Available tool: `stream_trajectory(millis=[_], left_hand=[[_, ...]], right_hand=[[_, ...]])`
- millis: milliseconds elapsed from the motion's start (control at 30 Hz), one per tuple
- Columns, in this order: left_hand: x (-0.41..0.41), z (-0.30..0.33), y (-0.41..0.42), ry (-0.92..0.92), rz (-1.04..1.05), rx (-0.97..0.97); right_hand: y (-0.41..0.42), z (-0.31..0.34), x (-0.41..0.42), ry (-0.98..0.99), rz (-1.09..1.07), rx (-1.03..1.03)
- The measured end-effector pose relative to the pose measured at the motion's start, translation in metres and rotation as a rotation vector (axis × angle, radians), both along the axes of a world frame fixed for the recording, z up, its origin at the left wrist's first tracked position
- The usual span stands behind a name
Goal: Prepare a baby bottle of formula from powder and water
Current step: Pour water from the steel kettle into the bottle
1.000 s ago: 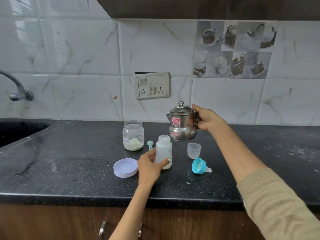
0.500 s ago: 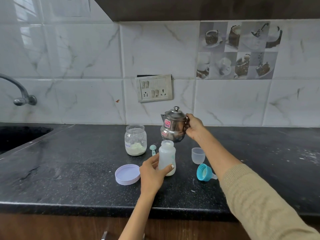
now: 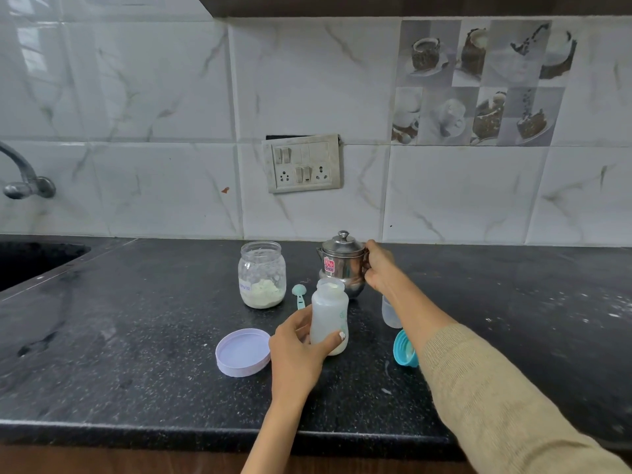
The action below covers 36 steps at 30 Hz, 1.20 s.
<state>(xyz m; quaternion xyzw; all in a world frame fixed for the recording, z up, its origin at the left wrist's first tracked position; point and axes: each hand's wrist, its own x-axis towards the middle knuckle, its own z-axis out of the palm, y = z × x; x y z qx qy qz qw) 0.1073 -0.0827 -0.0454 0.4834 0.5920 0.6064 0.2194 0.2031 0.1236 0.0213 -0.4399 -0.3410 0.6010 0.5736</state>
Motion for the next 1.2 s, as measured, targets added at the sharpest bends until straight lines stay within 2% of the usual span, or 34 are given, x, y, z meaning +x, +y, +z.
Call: stream_trajectory(millis=[933, 1067, 1200], left_hand=[[0.001, -0.001, 0.0, -0.015, -0.017, 0.036], [0.001, 0.0, -0.001, -0.018, -0.02, 0.029], [0.0, -0.001, 0.0, -0.013, -0.012, 0.022]], right_hand=[[0.007, -0.011, -0.01, -0.08, 0.04, -0.012], [0.004, -0.007, -0.008, -0.162, 0.03, -0.017], [0.002, 0.002, 0.0, -0.34, 0.033, -0.03]])
